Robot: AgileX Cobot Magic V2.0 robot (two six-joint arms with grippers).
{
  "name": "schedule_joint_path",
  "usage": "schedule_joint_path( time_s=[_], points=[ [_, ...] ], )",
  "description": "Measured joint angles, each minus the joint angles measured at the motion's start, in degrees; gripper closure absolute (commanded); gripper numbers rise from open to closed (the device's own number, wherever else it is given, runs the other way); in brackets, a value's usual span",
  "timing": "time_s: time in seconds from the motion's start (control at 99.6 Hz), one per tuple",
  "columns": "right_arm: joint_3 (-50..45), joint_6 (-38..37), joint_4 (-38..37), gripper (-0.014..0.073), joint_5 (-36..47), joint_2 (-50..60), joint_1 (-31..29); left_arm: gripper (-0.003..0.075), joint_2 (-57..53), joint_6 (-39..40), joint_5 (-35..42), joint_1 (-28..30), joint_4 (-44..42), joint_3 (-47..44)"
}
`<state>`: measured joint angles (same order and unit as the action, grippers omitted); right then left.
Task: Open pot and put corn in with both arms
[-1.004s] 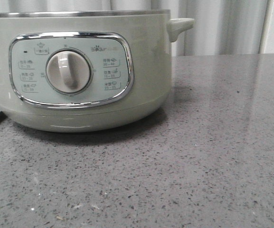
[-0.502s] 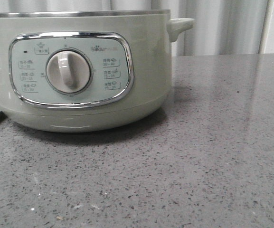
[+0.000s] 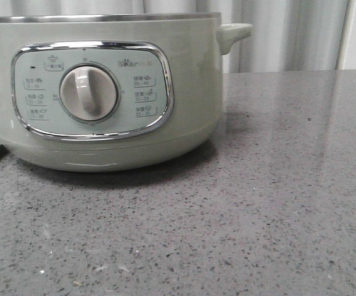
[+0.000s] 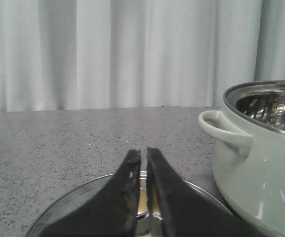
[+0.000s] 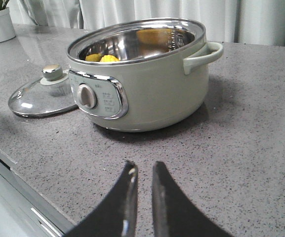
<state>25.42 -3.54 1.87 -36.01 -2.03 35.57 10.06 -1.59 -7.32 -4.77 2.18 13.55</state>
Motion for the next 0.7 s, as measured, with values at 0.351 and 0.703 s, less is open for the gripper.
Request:
schedule_joint_path(
  time_s=[0.351,0.703],
  points=[
    [0.0,0.0,0.0,0.0610,0.0,0.0,0.0,0.0741,-7.2,0.0,0.1,1.1,0.0,-11.2],
    [0.0,0.0,0.0,0.0610,0.0,0.0,0.0,0.0741,-10.3,0.1,-12.0,1.1,0.0,-13.7]
  ],
)
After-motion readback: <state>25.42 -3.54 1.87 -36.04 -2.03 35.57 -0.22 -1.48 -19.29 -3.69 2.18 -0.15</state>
